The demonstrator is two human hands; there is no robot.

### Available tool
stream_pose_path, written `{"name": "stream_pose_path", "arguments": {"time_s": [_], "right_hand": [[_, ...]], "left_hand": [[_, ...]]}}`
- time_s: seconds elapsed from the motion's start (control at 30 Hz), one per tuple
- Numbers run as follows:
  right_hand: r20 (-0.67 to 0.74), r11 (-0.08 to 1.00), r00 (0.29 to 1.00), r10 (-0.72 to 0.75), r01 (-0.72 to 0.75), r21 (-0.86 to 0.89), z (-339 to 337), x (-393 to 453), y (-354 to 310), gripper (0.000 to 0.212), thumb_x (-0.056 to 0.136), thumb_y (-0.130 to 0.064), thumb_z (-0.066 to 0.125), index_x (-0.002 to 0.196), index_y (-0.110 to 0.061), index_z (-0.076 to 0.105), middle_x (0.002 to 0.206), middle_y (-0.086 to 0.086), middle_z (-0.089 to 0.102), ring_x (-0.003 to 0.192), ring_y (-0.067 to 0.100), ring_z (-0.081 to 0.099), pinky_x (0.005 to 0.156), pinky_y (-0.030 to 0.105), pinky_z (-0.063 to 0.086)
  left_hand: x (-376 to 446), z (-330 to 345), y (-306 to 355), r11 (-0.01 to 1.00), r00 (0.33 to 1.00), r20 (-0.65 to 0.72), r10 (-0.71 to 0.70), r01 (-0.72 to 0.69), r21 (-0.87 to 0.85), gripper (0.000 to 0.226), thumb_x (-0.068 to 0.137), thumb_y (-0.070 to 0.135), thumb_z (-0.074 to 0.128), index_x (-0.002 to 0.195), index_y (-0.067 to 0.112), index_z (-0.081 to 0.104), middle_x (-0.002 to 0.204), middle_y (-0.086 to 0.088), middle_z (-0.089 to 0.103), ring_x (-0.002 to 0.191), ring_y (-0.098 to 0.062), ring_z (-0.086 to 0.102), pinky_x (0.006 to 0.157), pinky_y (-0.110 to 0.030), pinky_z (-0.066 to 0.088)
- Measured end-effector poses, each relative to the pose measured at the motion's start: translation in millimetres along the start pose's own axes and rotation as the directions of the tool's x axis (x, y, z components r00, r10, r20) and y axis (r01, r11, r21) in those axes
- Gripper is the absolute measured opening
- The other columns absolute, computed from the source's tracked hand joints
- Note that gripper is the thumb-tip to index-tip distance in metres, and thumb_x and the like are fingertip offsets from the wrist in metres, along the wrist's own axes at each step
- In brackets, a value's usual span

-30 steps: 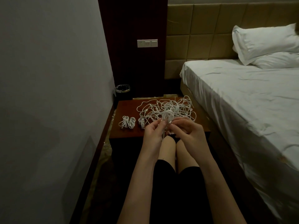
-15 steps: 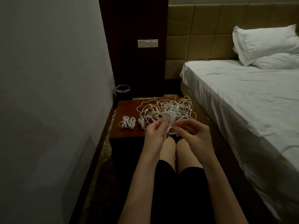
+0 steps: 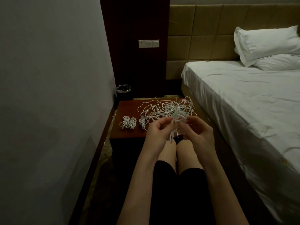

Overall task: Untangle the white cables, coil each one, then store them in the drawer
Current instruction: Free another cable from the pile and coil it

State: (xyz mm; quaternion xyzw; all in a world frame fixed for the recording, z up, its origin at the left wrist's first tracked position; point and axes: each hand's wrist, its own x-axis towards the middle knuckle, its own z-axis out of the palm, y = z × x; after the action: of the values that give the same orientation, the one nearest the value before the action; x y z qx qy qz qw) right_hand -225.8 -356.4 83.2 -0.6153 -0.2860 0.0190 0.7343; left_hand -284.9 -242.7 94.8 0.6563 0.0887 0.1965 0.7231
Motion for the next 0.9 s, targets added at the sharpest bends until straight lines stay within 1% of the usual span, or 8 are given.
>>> {"name": "stream_pose_path", "arguments": {"time_s": [0.13, 0.23, 0.37, 0.5, 0.6, 0.7, 0.8, 0.9], "right_hand": [[-0.029, 1.000, 1.000, 0.001, -0.001, 0.016, 1, -1, -5, 0.016, 0.085, -0.025, 0.063, 0.095, -0.012, 0.066, 0.084, -0.001, 0.069, 0.074, 0.014, 0.065, 0.060, 0.019, 0.052], [-0.064, 1.000, 0.998, 0.010, -0.011, -0.018, 4, 1, -7, 0.011, 0.089, -0.021, 0.062, 0.091, -0.011, 0.064, 0.083, 0.002, 0.067, 0.073, 0.015, 0.066, 0.060, 0.024, 0.055], [-0.109, 0.981, 0.993, -0.048, 0.027, -0.192, 9, 3, -8, 0.006, 0.090, -0.014, 0.060, 0.084, -0.013, 0.058, 0.082, 0.012, 0.062, 0.077, 0.034, 0.062, 0.067, 0.045, 0.055], [-0.148, 0.964, 0.986, -0.082, 0.041, -0.262, 9, 3, -12, 0.009, 0.082, -0.025, 0.058, 0.084, -0.016, 0.055, 0.082, 0.009, 0.060, 0.076, 0.028, 0.060, 0.066, 0.036, 0.053], [-0.196, 0.971, 0.978, -0.065, 0.016, -0.239, 7, 4, -12, 0.007, 0.086, -0.014, 0.060, 0.085, -0.018, 0.054, 0.084, 0.005, 0.061, 0.074, 0.017, 0.059, 0.063, 0.024, 0.051], [-0.244, 0.972, 0.969, -0.046, -0.013, -0.233, 4, 4, -10, 0.007, 0.088, -0.013, 0.061, 0.092, -0.011, 0.056, 0.087, 0.007, 0.062, 0.076, 0.017, 0.061, 0.064, 0.028, 0.054], [-0.283, 0.974, 0.958, -0.038, -0.028, -0.226, 2, 4, -10, 0.007, 0.089, -0.015, 0.062, 0.091, -0.013, 0.056, 0.085, 0.006, 0.062, 0.073, 0.015, 0.062, 0.064, 0.030, 0.055], [-0.277, 0.980, 0.961, -0.005, -0.051, -0.193, 2, 4, -10, 0.005, 0.089, -0.013, 0.060, 0.088, -0.015, 0.056, 0.086, 0.011, 0.063, 0.075, 0.024, 0.063, 0.066, 0.040, 0.056]], "left_hand": [[-2, 3, 0, 0.998, 0.999, 0.005, 0.053, -0.053, 0.042, 0.043, 0.079, 0.043, 0.067, 0.111, 0.013, 0.070, 0.101, -0.009, 0.072, 0.098, -0.025, 0.067, 0.087, -0.038, 0.055], [-2, 7, -4, 0.995, 0.996, -0.032, 0.083, -0.081, 0.060, 0.029, 0.091, 0.028, 0.064, 0.113, 0.010, 0.068, 0.103, -0.008, 0.071, 0.099, -0.022, 0.067, 0.086, -0.035, 0.055], [-2, 13, -8, 0.986, 0.988, -0.069, 0.142, -0.135, 0.096, 0.026, 0.095, 0.025, 0.060, 0.116, 0.010, 0.064, 0.103, -0.005, 0.069, 0.099, -0.019, 0.066, 0.082, -0.028, 0.055], [-4, 20, -9, 0.973, 0.977, -0.064, 0.204, -0.196, 0.121, 0.013, 0.095, 0.020, 0.059, 0.107, 0.020, 0.064, 0.103, -0.001, 0.069, 0.098, -0.015, 0.066, 0.086, -0.034, 0.056], [-5, 24, -10, 0.969, 0.972, -0.070, 0.224, -0.215, 0.123, 0.012, 0.094, 0.016, 0.060, 0.104, 0.023, 0.064, 0.102, -0.001, 0.068, 0.097, -0.015, 0.066, 0.086, -0.036, 0.057], [-7, 29, -12, 0.959, 0.966, -0.064, 0.250, -0.239, 0.152, 0.015, 0.094, 0.014, 0.061, 0.103, 0.024, 0.063, 0.100, 0.003, 0.068, 0.095, -0.010, 0.066, 0.083, -0.031, 0.056], [-8, 31, -15, 0.952, 0.963, -0.060, 0.262, -0.249, 0.176, 0.015, 0.093, 0.012, 0.062, 0.105, 0.022, 0.064, 0.101, 0.002, 0.070, 0.096, -0.008, 0.066, 0.083, -0.029, 0.056], [-7, 30, -16, 0.954, 0.964, -0.056, 0.260, -0.247, 0.171, 0.014, 0.093, 0.012, 0.062, 0.104, 0.021, 0.066, 0.099, 0.002, 0.070, 0.094, -0.010, 0.067, 0.080, -0.029, 0.056]]}}
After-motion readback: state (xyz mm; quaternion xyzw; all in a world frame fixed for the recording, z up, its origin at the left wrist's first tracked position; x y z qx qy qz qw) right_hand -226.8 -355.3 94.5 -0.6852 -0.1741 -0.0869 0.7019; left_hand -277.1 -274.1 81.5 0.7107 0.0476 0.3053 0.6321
